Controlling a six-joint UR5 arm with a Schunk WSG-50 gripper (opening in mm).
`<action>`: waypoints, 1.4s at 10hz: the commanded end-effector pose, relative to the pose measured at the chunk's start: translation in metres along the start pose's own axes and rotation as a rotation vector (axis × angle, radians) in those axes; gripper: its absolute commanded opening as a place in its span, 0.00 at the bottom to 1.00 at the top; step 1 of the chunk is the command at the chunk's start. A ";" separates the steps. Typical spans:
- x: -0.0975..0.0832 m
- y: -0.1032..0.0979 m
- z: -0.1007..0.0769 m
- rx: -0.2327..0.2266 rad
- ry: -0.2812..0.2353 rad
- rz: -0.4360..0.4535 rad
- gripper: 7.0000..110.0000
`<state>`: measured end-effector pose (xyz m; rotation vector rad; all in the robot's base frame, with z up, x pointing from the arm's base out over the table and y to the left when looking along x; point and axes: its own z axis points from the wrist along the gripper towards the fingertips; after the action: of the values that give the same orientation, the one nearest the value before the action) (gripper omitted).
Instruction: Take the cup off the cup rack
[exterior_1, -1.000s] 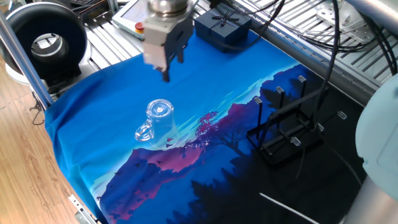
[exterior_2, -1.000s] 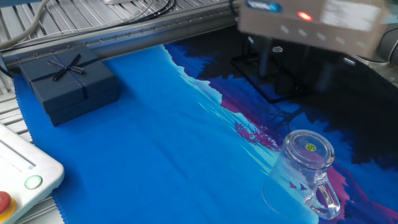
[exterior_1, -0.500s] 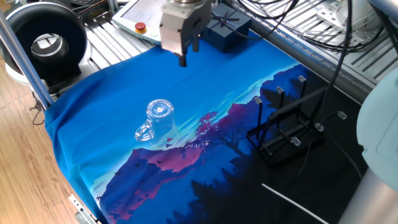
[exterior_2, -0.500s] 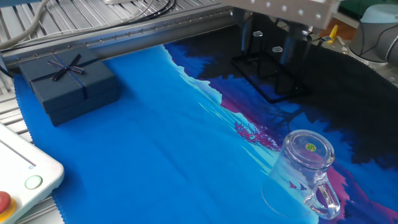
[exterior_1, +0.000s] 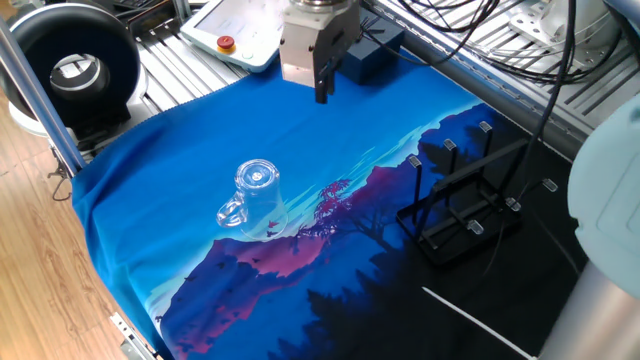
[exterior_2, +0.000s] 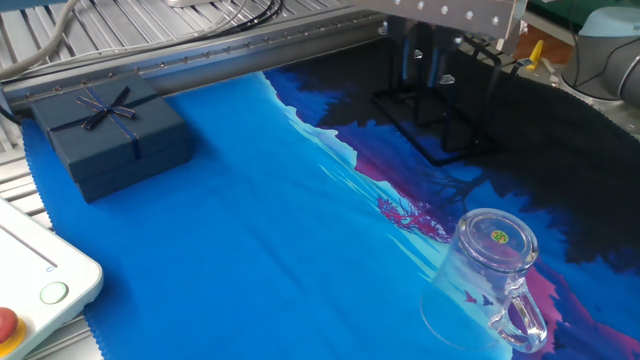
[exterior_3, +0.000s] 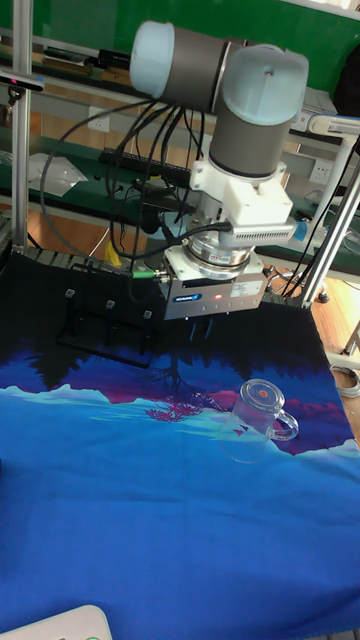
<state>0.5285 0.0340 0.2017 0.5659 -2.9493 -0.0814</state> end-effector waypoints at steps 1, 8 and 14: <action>-0.003 -0.002 0.006 -0.015 -0.030 -0.009 0.00; -0.027 -0.031 0.008 0.062 -0.185 0.115 0.00; 0.023 -0.043 0.024 0.038 -0.161 0.170 0.00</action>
<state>0.5326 -0.0046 0.1817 0.3444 -3.1347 -0.0407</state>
